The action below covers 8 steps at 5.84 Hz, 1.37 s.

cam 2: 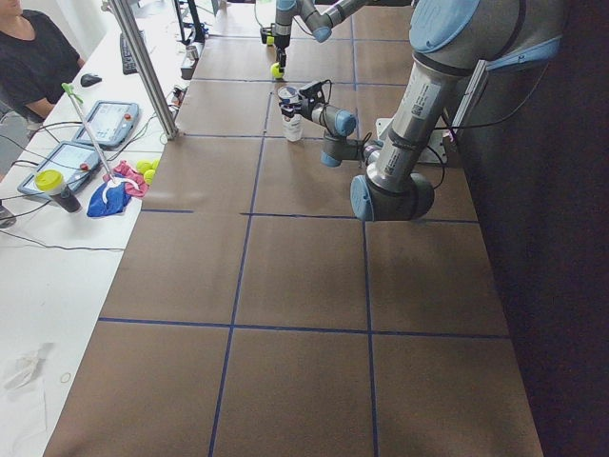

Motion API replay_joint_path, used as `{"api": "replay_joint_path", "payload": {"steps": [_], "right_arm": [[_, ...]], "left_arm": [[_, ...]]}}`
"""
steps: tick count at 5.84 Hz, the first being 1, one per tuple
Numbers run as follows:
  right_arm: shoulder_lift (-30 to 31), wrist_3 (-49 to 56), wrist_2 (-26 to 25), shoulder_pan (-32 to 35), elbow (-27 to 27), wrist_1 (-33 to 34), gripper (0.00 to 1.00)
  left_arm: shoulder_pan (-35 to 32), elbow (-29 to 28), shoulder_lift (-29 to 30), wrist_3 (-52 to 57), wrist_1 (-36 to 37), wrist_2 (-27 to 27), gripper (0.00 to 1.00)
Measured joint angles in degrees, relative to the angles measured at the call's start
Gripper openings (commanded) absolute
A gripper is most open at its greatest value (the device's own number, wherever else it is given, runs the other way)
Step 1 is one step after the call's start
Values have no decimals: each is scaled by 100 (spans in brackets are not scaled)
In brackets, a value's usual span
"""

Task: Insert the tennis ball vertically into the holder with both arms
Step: 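Grasp the nearer tennis ball with the right gripper while left holds tube, then carry the ball with the right gripper over the tube opening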

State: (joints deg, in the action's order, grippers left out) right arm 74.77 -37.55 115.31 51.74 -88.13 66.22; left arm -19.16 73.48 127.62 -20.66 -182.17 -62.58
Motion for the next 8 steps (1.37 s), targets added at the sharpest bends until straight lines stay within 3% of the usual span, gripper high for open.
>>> {"api": "replay_joint_path", "payload": {"steps": [1,2,3,4,6,8], "right_arm": [[-73,14,-59,-43,165,-107,97],[-125,18,-79,-69,266,-157,65],[-159,20,-86,-80,328,-188,24],[-163,19,-85,-83,346,-213,3],[-198,-26,-61,-66,203,-433,1],[-355,-895,48,-71,-475,-460,2]], "left_arm": [[0,0,0,1,4,0,81],[3,0,0,3,8,0,81],[6,0,0,7,13,0,81],[12,-3,0,9,14,0,81],[43,-8,3,7,6,6,81],[75,-9,9,1,-28,29,81]]}}
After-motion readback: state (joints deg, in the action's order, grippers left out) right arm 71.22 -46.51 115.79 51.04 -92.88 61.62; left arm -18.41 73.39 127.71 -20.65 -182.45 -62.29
